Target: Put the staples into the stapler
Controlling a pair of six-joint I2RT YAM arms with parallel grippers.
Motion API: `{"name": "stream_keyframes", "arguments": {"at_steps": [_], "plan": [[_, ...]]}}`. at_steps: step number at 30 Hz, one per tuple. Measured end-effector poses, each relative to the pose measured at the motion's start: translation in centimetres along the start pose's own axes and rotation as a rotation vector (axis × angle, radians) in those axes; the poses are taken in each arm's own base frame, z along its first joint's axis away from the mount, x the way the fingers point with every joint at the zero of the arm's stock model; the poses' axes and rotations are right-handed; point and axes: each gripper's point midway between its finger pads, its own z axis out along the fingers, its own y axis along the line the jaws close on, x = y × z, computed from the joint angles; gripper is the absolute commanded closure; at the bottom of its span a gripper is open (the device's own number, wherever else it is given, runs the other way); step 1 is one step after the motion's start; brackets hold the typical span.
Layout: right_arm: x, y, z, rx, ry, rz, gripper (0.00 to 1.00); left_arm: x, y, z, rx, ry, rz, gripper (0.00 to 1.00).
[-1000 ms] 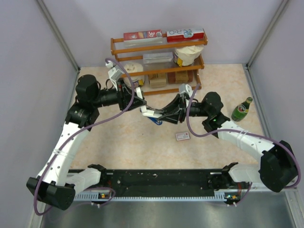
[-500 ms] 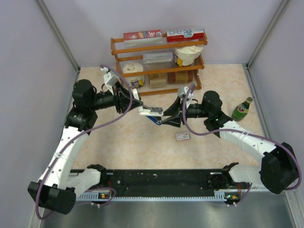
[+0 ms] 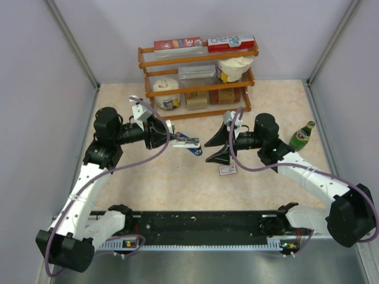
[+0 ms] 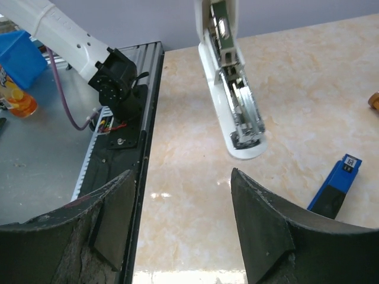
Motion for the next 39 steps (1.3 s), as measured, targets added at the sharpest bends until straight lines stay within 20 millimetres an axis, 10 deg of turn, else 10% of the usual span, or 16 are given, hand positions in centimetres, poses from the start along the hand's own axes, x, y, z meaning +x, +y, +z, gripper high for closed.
{"name": "stream_keyframes", "arguments": {"at_steps": [16,28,39], "plan": [[1.0,0.4,-2.6,0.064,0.078,-0.153,0.25,9.4,-2.7,-0.4,0.220,0.072,0.058,1.00],[2.4,-0.3,-1.7,0.075,0.078,-0.109,0.32,11.8,-1.7,0.5,0.276,0.073,0.076,0.98],[3.6,-1.4,3.2,0.046,0.145,-0.037,0.36,11.0,-1.8,0.6,0.286,0.042,0.087,0.97]]}}
